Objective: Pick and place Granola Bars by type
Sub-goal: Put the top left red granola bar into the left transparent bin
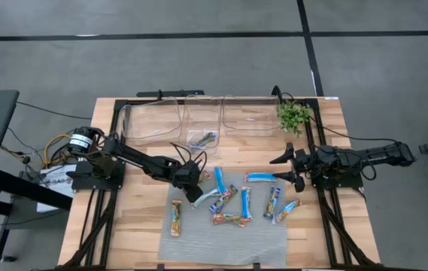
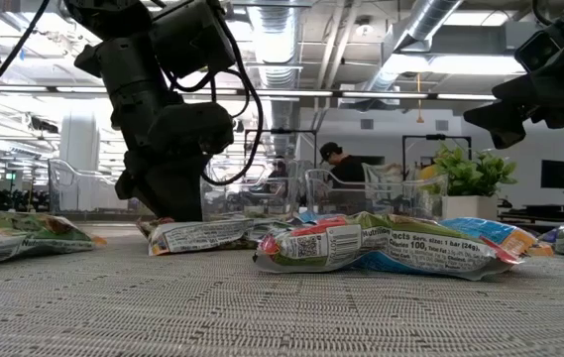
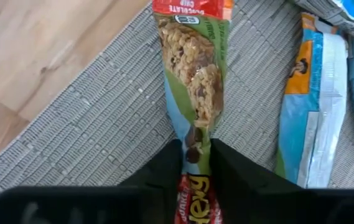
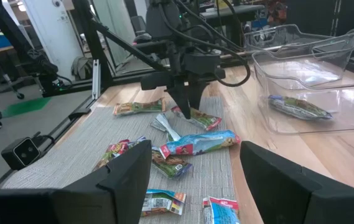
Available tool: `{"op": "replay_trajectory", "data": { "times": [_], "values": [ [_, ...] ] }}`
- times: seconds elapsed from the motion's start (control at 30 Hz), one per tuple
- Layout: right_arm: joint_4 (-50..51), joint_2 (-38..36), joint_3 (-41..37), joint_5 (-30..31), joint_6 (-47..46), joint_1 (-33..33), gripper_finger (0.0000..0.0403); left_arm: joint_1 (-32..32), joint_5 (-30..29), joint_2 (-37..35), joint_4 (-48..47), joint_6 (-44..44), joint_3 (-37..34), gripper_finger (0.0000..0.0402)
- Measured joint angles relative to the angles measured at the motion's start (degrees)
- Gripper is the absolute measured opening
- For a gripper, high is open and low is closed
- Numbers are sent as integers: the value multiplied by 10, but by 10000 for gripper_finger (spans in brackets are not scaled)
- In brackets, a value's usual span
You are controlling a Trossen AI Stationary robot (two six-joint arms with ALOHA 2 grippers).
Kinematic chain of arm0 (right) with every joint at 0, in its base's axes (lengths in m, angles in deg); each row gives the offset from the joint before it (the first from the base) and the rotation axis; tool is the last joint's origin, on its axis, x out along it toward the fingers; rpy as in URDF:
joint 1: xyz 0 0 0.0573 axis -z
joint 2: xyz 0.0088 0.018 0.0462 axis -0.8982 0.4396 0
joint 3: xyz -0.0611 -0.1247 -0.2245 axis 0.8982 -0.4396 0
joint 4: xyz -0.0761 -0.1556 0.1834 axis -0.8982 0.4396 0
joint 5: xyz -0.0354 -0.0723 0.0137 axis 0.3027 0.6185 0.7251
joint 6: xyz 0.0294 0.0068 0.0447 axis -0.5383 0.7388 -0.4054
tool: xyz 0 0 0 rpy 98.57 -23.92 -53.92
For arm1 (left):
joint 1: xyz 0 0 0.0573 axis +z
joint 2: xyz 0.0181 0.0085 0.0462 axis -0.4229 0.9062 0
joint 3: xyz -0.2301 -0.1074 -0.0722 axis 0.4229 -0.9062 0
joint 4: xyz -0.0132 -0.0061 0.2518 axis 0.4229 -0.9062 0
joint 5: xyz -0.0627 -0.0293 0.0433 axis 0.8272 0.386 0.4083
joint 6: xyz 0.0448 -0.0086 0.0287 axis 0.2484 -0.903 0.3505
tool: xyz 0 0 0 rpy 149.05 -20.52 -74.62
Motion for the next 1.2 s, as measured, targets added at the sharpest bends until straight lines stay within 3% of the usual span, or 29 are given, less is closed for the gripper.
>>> {"op": "replay_trajectory", "data": {
  "times": [0.2, 0.37, 0.53, 0.97, 1.2],
  "values": [
    [0, 0, 0, 0, 0, 0, 240, 2, 7, -6, 0, 0, -1, 35],
    [0, 0, 0, 0, 0, 0, 240, 7, 12, -47, 9, 0, -3, 41],
    [0, 0, 0, 0, 0, 0, 240, 8, -30, -102, 36, 0, -3, 44],
    [0, 0, 0, 0, 0, 0, 240, 8, -76, -212, 283, 94, -1, 41],
    [0, 0, 0, 0, 0, 0, 240, 8, -77, -216, 291, 96, -1, 41]
  ]
}}
